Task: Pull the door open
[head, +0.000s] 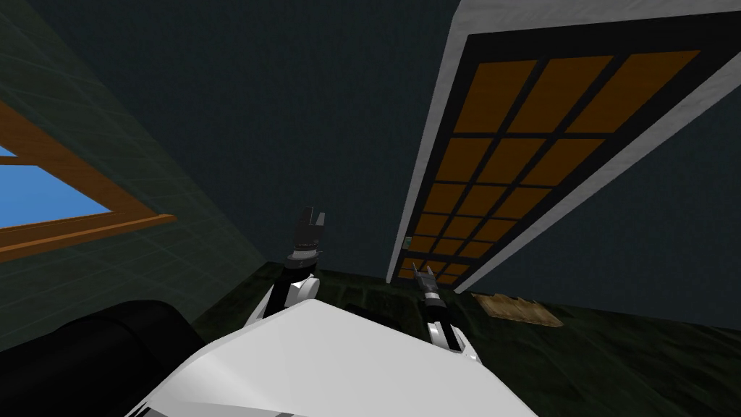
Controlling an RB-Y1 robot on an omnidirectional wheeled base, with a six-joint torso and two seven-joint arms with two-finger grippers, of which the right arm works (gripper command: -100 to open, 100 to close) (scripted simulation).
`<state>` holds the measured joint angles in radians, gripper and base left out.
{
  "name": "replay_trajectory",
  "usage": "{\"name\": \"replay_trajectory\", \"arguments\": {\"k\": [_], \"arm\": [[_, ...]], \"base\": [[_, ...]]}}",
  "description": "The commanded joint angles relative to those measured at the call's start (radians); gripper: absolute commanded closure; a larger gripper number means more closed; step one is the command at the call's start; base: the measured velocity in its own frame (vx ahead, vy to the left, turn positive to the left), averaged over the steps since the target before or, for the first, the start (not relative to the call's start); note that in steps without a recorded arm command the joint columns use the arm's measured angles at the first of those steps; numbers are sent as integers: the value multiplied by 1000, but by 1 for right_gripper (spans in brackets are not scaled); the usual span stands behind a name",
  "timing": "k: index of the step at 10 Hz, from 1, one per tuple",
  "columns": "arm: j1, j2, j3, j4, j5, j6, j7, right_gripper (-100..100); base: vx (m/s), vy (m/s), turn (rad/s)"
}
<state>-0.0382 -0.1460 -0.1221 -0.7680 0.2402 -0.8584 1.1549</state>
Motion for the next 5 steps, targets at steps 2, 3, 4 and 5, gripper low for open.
{"name": "replay_trajectory", "arguments": {"k": [2, 3, 4, 5], "arm": [[-18, -1, -5, 64, 11, -17, 51, -100], [-22, -1, -6, 76, 13, -20, 60, -100], [-26, -1, -7, 89, 14, -23, 69, -100], [-34, -2, -9, 114, 18, -30, 86, -100]], "base": [[111, -19, 33], [107, -17, 30], [80, -12, 21], [80, -10, 26]]}}
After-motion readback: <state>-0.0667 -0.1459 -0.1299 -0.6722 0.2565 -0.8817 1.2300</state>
